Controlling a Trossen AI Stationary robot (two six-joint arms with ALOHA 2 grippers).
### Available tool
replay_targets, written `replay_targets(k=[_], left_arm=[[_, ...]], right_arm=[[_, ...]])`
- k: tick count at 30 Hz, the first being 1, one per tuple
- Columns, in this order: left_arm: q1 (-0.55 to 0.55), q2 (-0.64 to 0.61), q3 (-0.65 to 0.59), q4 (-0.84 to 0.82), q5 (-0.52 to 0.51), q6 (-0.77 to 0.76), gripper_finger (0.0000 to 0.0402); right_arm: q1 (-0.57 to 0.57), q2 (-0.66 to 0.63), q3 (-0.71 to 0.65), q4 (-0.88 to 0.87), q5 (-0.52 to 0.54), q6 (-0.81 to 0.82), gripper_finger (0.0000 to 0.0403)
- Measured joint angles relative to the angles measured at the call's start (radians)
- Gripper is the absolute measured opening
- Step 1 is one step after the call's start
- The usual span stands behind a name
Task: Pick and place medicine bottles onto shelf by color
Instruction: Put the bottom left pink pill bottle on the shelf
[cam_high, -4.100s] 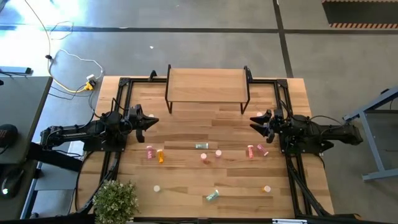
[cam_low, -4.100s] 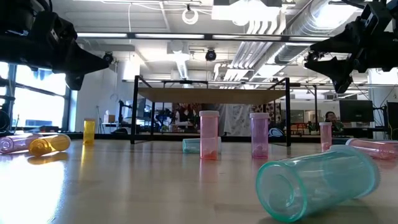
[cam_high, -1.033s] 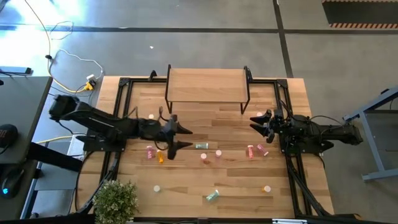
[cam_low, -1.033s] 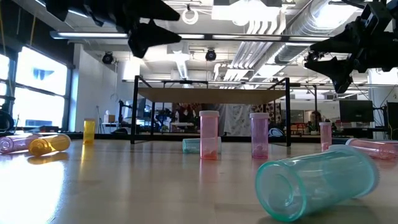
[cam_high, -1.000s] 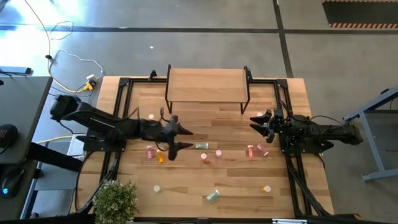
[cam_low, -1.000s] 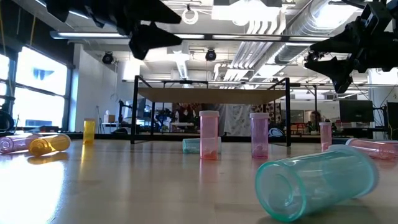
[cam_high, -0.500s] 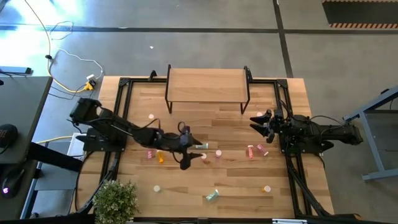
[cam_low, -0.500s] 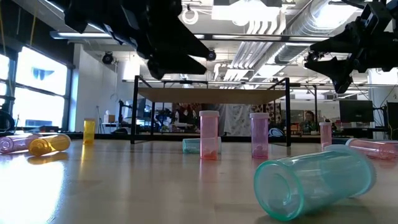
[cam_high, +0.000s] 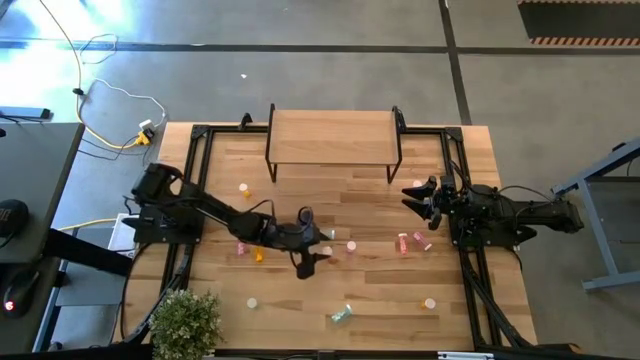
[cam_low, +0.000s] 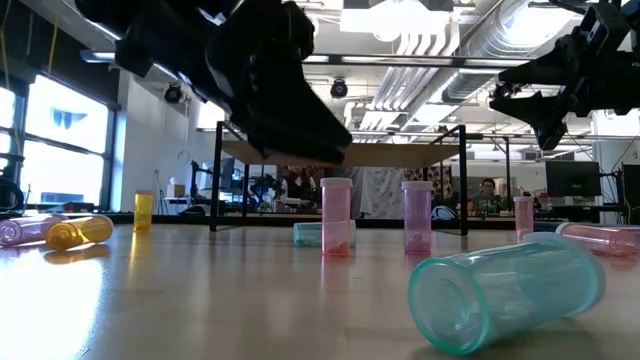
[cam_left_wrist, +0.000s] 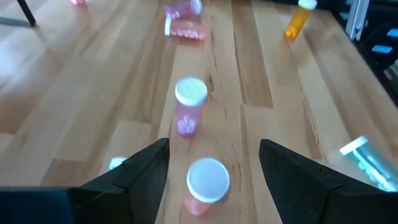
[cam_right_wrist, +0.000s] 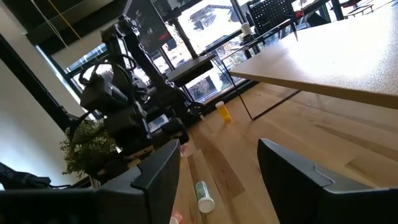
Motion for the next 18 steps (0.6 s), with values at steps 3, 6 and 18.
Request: replay_targets(k=[3,6,18], left_arm=[[-0.007,0.025,0.0,0.002,-0.001,0.0,0.0241],[-0.014,0.047,0.0,0.006,-0.021,0.0,0.0241],[-0.019,0.085,0.0,0.059,-0.052,0.0,0.0236]], right_arm=[[0.0,0.0,0.0,0.0,0.0,0.0,0.0206],[0.0,0.0,0.0,-0.001,0.0,0.0,0.0206],[0.0,0.0,0.0,-0.001,0.0,-0.006,0.0206]])
